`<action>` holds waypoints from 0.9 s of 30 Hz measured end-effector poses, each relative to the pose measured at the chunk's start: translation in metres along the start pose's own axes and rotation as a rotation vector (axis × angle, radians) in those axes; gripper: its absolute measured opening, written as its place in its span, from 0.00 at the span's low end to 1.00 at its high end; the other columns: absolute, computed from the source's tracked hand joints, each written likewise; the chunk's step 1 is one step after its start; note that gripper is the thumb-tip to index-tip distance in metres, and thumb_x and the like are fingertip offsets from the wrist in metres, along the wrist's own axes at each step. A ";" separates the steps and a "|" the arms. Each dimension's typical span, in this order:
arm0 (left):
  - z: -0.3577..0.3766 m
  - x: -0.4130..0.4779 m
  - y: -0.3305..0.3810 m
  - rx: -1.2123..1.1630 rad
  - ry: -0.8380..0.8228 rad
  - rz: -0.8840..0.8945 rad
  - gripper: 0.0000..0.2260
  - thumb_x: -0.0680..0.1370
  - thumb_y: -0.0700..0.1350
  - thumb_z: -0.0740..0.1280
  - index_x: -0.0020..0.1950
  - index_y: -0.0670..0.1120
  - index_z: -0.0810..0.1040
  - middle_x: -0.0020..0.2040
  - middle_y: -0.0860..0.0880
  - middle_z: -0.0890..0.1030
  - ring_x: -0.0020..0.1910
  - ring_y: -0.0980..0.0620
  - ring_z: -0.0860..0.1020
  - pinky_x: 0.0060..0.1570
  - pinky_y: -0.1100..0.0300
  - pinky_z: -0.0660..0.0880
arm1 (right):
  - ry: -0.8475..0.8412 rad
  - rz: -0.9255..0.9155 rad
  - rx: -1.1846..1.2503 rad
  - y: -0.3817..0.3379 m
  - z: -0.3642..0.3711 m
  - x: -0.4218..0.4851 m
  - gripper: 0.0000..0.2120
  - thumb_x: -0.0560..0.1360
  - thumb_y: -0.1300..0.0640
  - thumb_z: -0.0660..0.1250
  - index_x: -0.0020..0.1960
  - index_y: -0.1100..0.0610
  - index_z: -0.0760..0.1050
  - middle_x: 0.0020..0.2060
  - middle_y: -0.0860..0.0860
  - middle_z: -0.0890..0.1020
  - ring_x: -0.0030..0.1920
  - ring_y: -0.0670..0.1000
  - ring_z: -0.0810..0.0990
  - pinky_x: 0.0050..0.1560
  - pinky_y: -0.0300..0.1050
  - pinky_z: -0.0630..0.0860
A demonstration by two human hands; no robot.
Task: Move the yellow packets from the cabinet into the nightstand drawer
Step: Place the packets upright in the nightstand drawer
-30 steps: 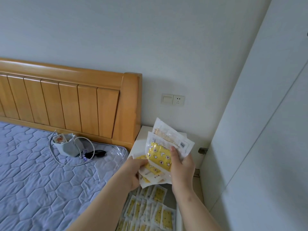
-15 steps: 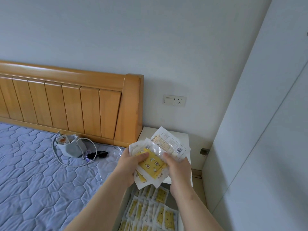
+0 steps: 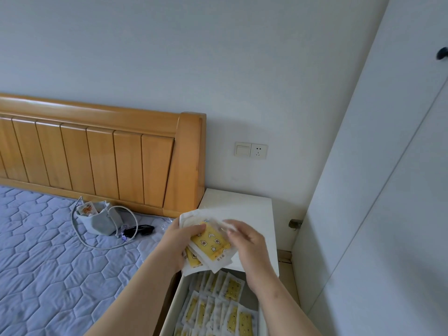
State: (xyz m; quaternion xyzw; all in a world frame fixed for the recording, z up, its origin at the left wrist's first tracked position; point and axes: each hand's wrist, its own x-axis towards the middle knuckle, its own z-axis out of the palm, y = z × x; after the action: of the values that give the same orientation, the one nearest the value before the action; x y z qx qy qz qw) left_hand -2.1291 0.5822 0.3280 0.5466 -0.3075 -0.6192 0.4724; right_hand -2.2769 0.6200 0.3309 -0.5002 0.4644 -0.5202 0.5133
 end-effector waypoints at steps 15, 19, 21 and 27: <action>-0.011 0.004 -0.001 0.127 -0.249 0.012 0.15 0.74 0.39 0.71 0.58 0.50 0.75 0.51 0.38 0.82 0.47 0.37 0.82 0.43 0.43 0.80 | 0.202 0.172 -0.195 0.023 0.000 0.014 0.40 0.67 0.55 0.76 0.70 0.39 0.58 0.61 0.47 0.69 0.56 0.51 0.75 0.52 0.49 0.79; -0.012 0.007 -0.002 0.144 -0.242 -0.011 0.13 0.74 0.40 0.70 0.57 0.50 0.75 0.49 0.39 0.83 0.45 0.38 0.83 0.42 0.43 0.80 | 0.065 0.433 0.115 0.034 -0.008 0.017 0.41 0.66 0.59 0.77 0.73 0.49 0.58 0.63 0.54 0.75 0.56 0.59 0.79 0.54 0.61 0.78; -0.012 0.012 -0.003 0.117 -0.208 -0.035 0.09 0.77 0.40 0.67 0.56 0.49 0.75 0.48 0.39 0.83 0.44 0.38 0.82 0.43 0.43 0.80 | 0.028 0.462 0.140 0.039 -0.009 0.015 0.29 0.68 0.63 0.75 0.66 0.56 0.68 0.55 0.56 0.80 0.52 0.59 0.81 0.51 0.59 0.79; -0.011 0.021 -0.012 -0.029 -0.172 -0.152 0.10 0.80 0.40 0.57 0.57 0.47 0.75 0.47 0.40 0.81 0.41 0.42 0.80 0.41 0.49 0.78 | 0.178 0.532 0.185 0.055 -0.008 0.014 0.28 0.69 0.64 0.74 0.65 0.56 0.67 0.54 0.57 0.79 0.51 0.60 0.81 0.52 0.61 0.79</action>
State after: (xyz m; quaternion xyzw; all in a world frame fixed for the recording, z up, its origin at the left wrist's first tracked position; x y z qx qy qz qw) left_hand -2.1207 0.5685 0.3071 0.5065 -0.2956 -0.7021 0.4040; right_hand -2.2806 0.6038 0.2760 -0.2643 0.5733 -0.4493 0.6322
